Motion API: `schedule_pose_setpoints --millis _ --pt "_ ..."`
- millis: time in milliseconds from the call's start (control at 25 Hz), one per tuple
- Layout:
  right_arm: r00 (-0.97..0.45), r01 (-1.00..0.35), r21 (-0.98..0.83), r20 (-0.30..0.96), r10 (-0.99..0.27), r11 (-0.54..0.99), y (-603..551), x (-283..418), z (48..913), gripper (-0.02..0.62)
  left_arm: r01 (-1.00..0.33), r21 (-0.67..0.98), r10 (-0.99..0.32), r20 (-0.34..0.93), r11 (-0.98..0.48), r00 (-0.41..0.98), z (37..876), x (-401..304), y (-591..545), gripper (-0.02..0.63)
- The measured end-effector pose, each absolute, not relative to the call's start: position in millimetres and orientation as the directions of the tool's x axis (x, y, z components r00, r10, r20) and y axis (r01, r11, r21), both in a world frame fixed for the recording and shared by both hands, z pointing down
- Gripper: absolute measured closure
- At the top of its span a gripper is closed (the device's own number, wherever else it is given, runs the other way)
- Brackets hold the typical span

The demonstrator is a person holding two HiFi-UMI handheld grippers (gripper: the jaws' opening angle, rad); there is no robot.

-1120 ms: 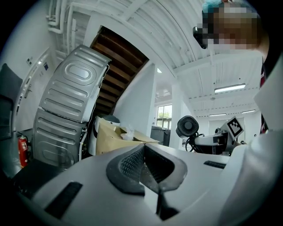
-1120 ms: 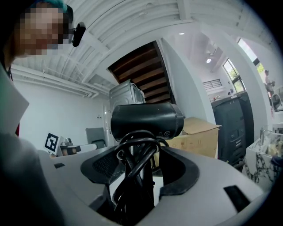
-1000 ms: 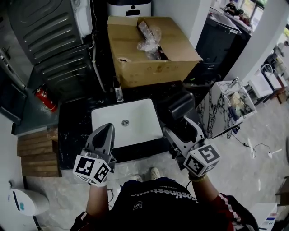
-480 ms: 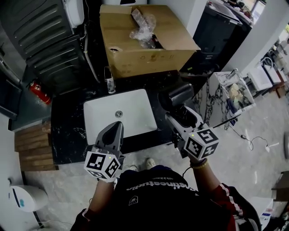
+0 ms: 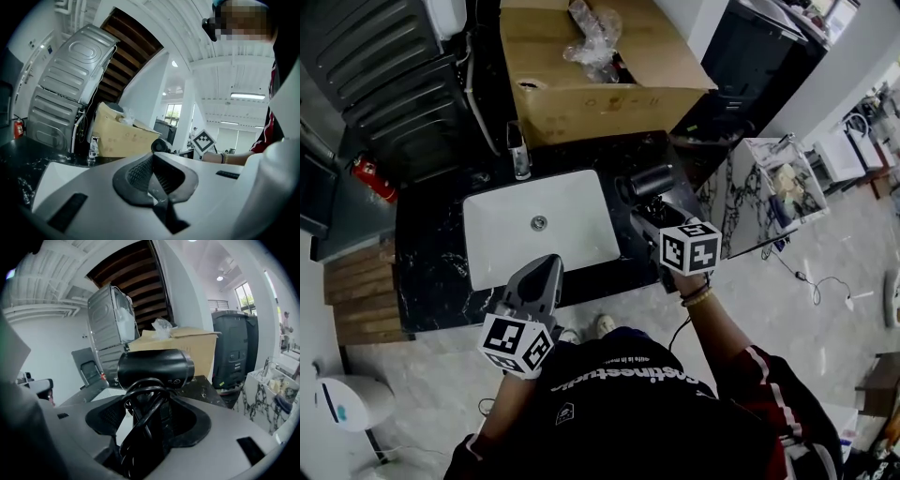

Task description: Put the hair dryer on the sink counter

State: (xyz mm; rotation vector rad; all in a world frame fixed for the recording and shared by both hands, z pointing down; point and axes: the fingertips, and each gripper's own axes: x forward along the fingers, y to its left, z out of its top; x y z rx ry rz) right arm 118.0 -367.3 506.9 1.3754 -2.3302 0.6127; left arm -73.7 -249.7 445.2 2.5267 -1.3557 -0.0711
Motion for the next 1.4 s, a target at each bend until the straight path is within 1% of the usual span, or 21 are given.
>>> schedule_pose_setpoints --millis 240,400,600,1000,1400 --pt "-0.410 -0.903 -0.190 0.649 -0.641 0.386 -386 129 583 0.285 -0.823 0.275 -0.834 0.111 -0.497 0.541 455 -82 -251 0.591" --pt "-0.382 -0.913 -0.188 0.710 -0.592 0.363 -385 132 619 0.285 -0.827 0.288 -0.836 0.132 -0.482 0.533 463 -82 -250 0.591" --pt "-0.308 -0.933 -0.130 0.774 -0.553 0.336 -384 137 646 0.285 -0.830 0.291 -0.836 0.146 -0.476 0.530 468 -81 -251 0.591" --pt "-0.269 -0.930 -0.077 0.809 -0.523 0.358 -381 131 669 0.285 -0.829 0.313 -0.835 0.160 -0.464 0.527 475 -79 -253 0.591" --pt "-0.224 -0.929 -0.011 0.814 -0.536 0.371 -382 130 676 0.285 -0.833 0.312 -0.838 0.161 -0.457 0.521 475 -83 -249 0.591"
